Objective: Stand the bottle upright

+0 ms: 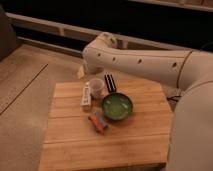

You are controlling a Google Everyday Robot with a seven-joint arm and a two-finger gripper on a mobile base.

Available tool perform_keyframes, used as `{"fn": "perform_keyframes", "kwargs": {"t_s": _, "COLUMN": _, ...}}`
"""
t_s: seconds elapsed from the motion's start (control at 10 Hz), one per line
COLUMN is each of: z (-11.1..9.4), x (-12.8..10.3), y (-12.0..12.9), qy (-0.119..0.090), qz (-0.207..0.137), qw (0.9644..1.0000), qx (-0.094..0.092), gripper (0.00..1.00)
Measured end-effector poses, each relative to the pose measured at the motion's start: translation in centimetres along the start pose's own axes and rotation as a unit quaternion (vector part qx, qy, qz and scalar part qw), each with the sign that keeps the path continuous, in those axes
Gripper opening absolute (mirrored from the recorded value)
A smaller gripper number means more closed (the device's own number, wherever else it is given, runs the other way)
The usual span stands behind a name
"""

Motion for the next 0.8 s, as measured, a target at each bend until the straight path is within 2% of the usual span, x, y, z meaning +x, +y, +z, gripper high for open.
{"fn": "perform_keyframes", "kwargs": {"t_s": 0.2, "z": 0.8, "x": -0.8, "y": -0.7, "qy": 0.006, "qz": -0.029, "qw": 0.9994, "qx": 0.018, "gripper": 0.65}}
{"fn": "perform_keyframes", "kwargs": {"t_s": 0.3, "z": 2.0, "x": -2.1, "y": -1.1, "qy": 0.008, "qz": -0.06, "qw": 0.9979, "qx": 0.022, "gripper": 0.65}}
{"fn": "perform_keyframes", "kwargs": {"t_s": 0.4, "z": 3.0, "x": -3.2, "y": -0.7, "qy": 0.009, "qz": -0.083, "qw": 0.9964, "qx": 0.018, "gripper": 0.65}}
{"fn": "perform_keyframes", "kwargs": {"t_s": 0.7, "z": 7.1, "x": -6.0, "y": 1.8, "qy": 0.014, "qz": -0.146, "qw": 0.9889, "qx": -0.023, "gripper": 0.65}}
{"fn": "perform_keyframes", "kwargs": {"t_s": 0.8, "z": 8.7, "x": -6.6, "y": 2.1, "qy": 0.016, "qz": -0.156, "qw": 0.9869, "qx": -0.039, "gripper": 0.65}}
